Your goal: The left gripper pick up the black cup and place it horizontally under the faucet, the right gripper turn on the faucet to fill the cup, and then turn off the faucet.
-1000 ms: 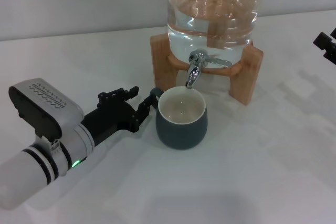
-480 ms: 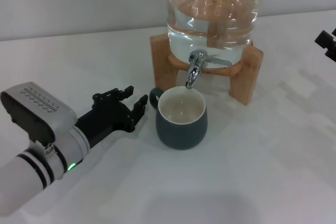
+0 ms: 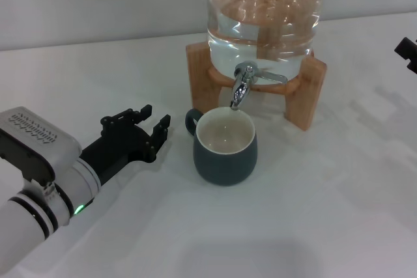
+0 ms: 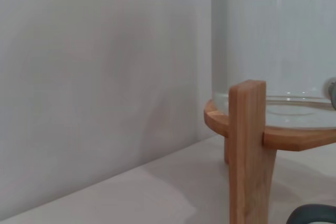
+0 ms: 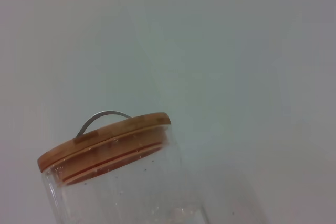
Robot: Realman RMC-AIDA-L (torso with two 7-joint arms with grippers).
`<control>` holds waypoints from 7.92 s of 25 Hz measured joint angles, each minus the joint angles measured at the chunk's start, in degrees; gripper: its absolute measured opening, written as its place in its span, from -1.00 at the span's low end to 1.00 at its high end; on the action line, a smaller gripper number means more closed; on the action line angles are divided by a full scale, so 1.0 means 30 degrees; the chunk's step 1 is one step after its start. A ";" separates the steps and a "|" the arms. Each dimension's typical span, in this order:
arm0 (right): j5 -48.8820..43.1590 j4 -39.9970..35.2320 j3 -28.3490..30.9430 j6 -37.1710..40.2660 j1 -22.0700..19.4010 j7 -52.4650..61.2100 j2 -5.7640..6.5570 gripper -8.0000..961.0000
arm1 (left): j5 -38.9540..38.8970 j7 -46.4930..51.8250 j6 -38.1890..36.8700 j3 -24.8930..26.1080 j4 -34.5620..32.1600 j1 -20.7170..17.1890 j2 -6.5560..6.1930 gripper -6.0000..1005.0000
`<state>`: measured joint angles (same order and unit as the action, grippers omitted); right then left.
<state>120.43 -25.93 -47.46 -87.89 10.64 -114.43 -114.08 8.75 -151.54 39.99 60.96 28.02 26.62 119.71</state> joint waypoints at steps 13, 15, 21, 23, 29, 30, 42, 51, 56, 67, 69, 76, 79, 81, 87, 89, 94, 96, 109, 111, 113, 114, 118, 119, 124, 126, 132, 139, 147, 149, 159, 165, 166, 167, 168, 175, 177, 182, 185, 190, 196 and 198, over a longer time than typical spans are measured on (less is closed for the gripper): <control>-0.0490 0.0036 -0.0202 0.0256 -0.0126 0.0235 0.0180 0.75 | -0.0048 0.0111 0.0553 0.3334 0.0589 -0.1337 -0.0082 -0.21; -0.1101 0.0004 -0.0224 0.0229 -0.0041 0.0349 0.0240 0.75 | -0.0080 0.0440 0.0556 0.4077 0.0843 -0.1636 -0.0087 -0.21; -0.3178 -0.0124 -0.0236 0.0184 0.0501 0.0610 0.0266 0.75 | -0.0117 0.1332 0.0577 0.5135 0.1486 -0.2017 -0.0115 -0.21; -0.3647 -0.0129 -0.0234 0.0156 0.0609 0.0769 0.0235 0.75 | -0.0121 0.1903 0.0578 0.5589 0.1614 -0.2072 -0.0121 -0.21; -0.4566 -0.0190 -0.0295 -0.0162 0.0694 0.0939 0.0042 0.75 | -0.0118 0.3881 0.0568 0.6947 0.1554 -0.2146 -0.0149 -0.21; -0.4690 -0.0202 -0.0313 -0.0424 0.0700 0.0944 0.0025 0.75 | -0.0113 0.3927 0.0563 0.7040 0.1517 -0.2155 -0.0163 -0.21; -0.4678 -0.0647 -0.2321 -0.1219 0.1395 0.1218 -0.0358 0.75 | 0.0033 0.3949 0.0406 0.7113 0.1470 -0.2163 -0.0176 -0.21; -0.3497 -0.1039 -0.4245 0.0607 0.1899 0.1593 -0.0407 0.75 | 0.0057 0.3902 0.0441 0.7123 0.1445 -0.2412 -0.0176 -0.21; -0.3182 -0.1193 -0.4667 0.0727 0.2076 0.1750 -0.0413 0.75 | 0.0085 0.3889 0.0376 0.7060 0.1427 -0.2478 -0.0156 -0.21; -0.1388 -0.2294 -0.7704 0.1836 0.2197 0.1917 -0.0411 0.75 | 0.0102 0.3931 0.0484 0.7007 0.1018 -0.2546 -0.0144 -0.20; -0.1132 -0.2551 -0.8252 0.2141 0.2197 0.1975 -0.0409 0.75 | 0.0102 0.3944 0.0492 0.6993 0.0994 -0.2559 -0.0145 -0.20; -0.0939 -0.2945 -0.9070 0.2163 0.2138 0.2015 -0.0413 0.75 | 0.0100 0.3948 0.0510 0.7037 0.0972 -0.2597 -0.0145 -0.20; -0.0939 -0.2949 -0.9100 0.1819 0.2044 0.1919 -0.0413 0.76 | 0.0100 0.3901 0.0519 0.7075 0.0972 -0.2603 -0.0163 -0.20; -0.0938 -0.2952 -0.9106 0.1525 0.2001 0.1850 -0.0405 0.76 | 0.0100 0.3891 0.0525 0.7105 0.0970 -0.2603 -0.0178 -0.20; -0.0924 -0.2930 -0.9051 0.1253 0.1967 0.1795 -0.0390 0.76 | 0.0099 0.3881 0.0528 0.7062 0.0971 -0.2554 -0.0175 -0.20; -0.0914 -0.2852 -0.8894 0.1342 0.1945 0.1791 -0.0368 0.76 | 0.0099 0.3878 0.0529 0.7049 0.0970 -0.2596 -0.0175 -0.20; -0.0981 -0.2767 -0.8272 0.1407 0.1727 0.1786 -0.0298 0.76 | 0.0112 0.3909 0.0529 0.6988 0.0971 -0.2612 -0.0174 -0.20; -0.1041 -0.2768 -0.8049 0.1364 0.1569 0.1785 -0.0270 0.76 | 0.0122 0.3916 0.0529 0.6986 0.0971 -0.2611 -0.0175 -0.20; -0.1116 -0.2918 -0.6217 -0.0682 -0.0007 0.1899 0.0049 0.76 | 0.1336 0.3743 0.0563 0.7109 0.1142 -0.2618 -0.0176 -0.20; -0.1120 -0.2810 -0.6212 -0.0692 -0.0065 0.1865 0.0045 0.76 | 0.1792 0.3188 0.0893 0.7137 0.1195 -0.2661 -0.0186 -0.20; -0.1122 -0.2745 -0.6210 -0.0662 -0.0079 0.1852 0.0058 0.75 | 0.2079 0.1965 0.1795 0.7150 0.1548 -0.2979 -0.0196 -0.20; -0.1122 -0.2732 -0.6211 -0.0639 -0.0084 0.1850 0.0063 0.75 | 0.2139 0.1542 0.2124 0.7155 0.1873 -0.3202 -0.0195 -0.20; -0.1123 -0.2723 -0.6212 -0.0621 -0.0096 0.1824 0.0040 0.75 | 0.2734 0.0343 0.3138 0.7161 0.4353 -0.4887 -0.0120 -0.20; -0.1122 -0.2723 -0.6210 -0.0629 -0.0113 0.1821 0.0031 0.75 | 0.2809 0.0253 0.3359 0.7172 0.4865 -0.5316 -0.0106 -0.20; -0.1133 -0.2738 -0.6324 -0.0705 -0.0185 0.1800 -0.0122 0.76 | 0.2751 0.0350 0.3755 0.7769 0.5065 -0.5825 -0.0071 -0.20; -0.1237 -0.2819 -0.6442 -0.0880 -0.0185 0.1823 -0.0168 0.76 | 0.2746 0.0395 0.3726 0.7881 0.4823 -0.5778 -0.0073 -0.20; -0.1405 -0.2931 -0.7252 -0.1995 -0.0106 0.1951 -0.0206 0.76 | 0.2736 0.0414 0.3555 0.7922 0.4446 -0.5439 -0.0104 -0.19; -0.1415 -0.2959 -0.8181 -0.2150 0.0100 0.1955 -0.0257 0.76 | 0.2711 0.0436 0.3303 0.7951 0.4398 -0.5377 -0.0121 -0.19; -0.1408 -0.2961 -0.8728 -0.2066 0.0346 0.1883 -0.0314 0.76 | 0.2705 0.0445 0.2840 0.7936 0.4398 -0.5387 -0.0089 0.01; -0.1398 -0.2961 -0.8912 -0.2054 0.0476 0.1875 -0.0333 0.76 | 0.2708 0.0445 0.2843 0.7876 0.4429 -0.5387 -0.0086 0.09; -0.1215 -0.2960 -0.9205 -0.1365 0.1099 0.1805 -0.0363 0.75 | 0.2754 0.0444 0.2992 0.7783 0.4395 -0.5424 -0.0080 0.67; -0.1160 -0.2960 -0.9206 -0.0164 0.1462 0.1796 -0.0384 0.76 | 0.2763 0.0445 0.2998 0.7746 0.4397 -0.5403 -0.0058 0.75; -0.1157 -0.2959 -0.9176 -0.0112 0.1492 0.1795 -0.0383 0.76 | 0.2764 0.0445 0.3002 0.7745 0.4398 -0.5411 -0.0058 0.75; -0.1154 -0.2959 -0.9131 -0.0075 0.1518 0.1793 -0.0384 0.76 | 0.2763 0.0445 0.3001 0.7745 0.4397 -0.5425 -0.0057 0.75; -0.1141 -0.2959 -0.9089 -0.0044 0.1549 0.1793 -0.0384 0.76 | 0.2757 0.0446 0.3001 0.7745 0.4397 -0.5454 -0.0057 0.75; -0.0944 -0.2958 -0.9065 0.0245 0.1617 0.1755 -0.0384 0.76 | 0.2777 0.0446 0.2966 0.7745 0.4399 -0.5439 -0.0058 0.75; -0.0931 -0.2958 -0.9059 0.0253 0.1620 0.1756 -0.0384 0.76 | 0.2791 0.0446 0.2958 0.7745 0.4398 -0.5433 -0.0058 0.75; -0.0915 -0.2958 -0.9052 0.0308 0.1643 0.1735 -0.0383 0.75 | 0.2804 0.0508 0.2925 0.7746 0.4399 -0.5435 -0.0057 0.75; -0.0787 -0.2958 -0.9051 0.0429 0.1643 0.1708 -0.0382 0.75 | 0.2835 0.0602 0.2934 0.7745 0.4399 -0.5471 -0.0058 0.75; -0.0521 -0.2958 -0.9030 0.0508 0.1635 0.1628 -0.0382 0.75 | 0.2872 0.0616 0.2967 0.7738 0.4398 -0.5514 -0.0059 0.75; -0.0282 -0.2958 -0.8995 0.0588 0.1556 0.1483 -0.0371 0.75 | 0.2885 0.0622 0.2984 0.7718 0.4402 -0.5506 -0.0058 0.75; -0.0210 -0.2958 -0.8992 0.0760 0.1523 0.1426 -0.0362 0.75 | 0.2885 0.0621 0.2987 0.7716 0.4417 -0.5505 -0.0058 0.75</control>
<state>119.80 -34.80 -74.44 -85.61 15.21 -110.15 -115.16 17.41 -149.68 48.96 84.11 41.27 10.10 119.53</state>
